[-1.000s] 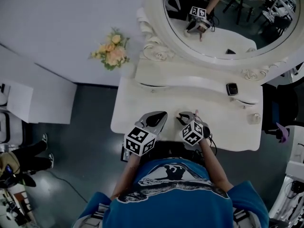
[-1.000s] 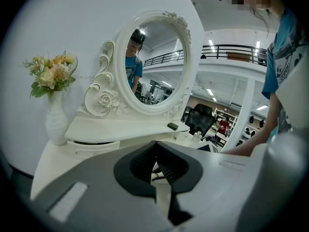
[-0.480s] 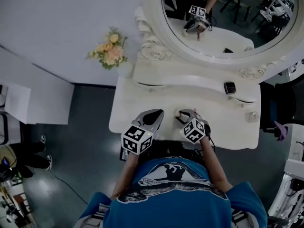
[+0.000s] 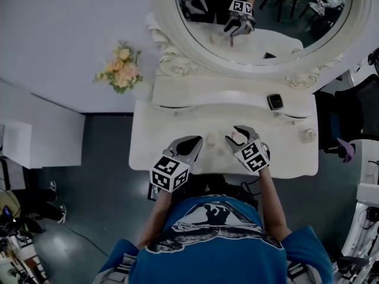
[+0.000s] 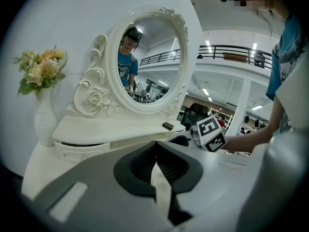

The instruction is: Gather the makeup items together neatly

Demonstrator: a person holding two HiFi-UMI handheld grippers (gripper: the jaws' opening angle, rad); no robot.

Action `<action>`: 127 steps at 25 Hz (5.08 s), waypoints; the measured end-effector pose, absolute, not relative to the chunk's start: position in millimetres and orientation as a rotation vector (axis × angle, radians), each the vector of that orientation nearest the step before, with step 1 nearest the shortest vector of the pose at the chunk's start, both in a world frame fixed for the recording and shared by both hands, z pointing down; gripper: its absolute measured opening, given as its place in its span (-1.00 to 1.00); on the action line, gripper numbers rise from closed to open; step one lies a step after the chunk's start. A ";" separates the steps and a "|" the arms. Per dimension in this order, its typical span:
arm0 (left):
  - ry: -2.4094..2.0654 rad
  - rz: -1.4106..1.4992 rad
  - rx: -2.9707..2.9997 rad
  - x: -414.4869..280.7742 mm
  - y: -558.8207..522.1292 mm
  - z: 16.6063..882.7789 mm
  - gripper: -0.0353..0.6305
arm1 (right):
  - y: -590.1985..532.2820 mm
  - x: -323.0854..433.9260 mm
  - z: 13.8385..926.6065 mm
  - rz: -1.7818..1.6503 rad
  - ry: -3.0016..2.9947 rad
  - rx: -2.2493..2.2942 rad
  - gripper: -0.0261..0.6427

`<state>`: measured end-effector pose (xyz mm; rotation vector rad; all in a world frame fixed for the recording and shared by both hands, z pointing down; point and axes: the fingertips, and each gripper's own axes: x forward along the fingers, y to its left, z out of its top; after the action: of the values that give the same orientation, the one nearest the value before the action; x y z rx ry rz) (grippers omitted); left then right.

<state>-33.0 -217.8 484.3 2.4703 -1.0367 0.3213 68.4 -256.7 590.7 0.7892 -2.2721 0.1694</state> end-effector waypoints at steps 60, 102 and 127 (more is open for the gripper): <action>-0.858 0.418 2.527 16.6 -204.8 497.9 -0.86 | -239.2 201.5 643.5 0.874 -2.091 1.468 -0.02; -0.876 0.404 2.515 -45.1 -170.5 502.2 -0.86 | -194.3 153.9 606.7 0.796 -2.112 1.599 0.03; -0.654 0.421 2.568 1.1 -114.0 514.0 -0.86 | -99.6 121.9 556.0 0.755 -2.244 1.628 -0.58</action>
<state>1.1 -114.0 514.0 2.5677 -0.6541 0.4214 121.9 -99.6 556.0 1.6276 -2.2437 0.7549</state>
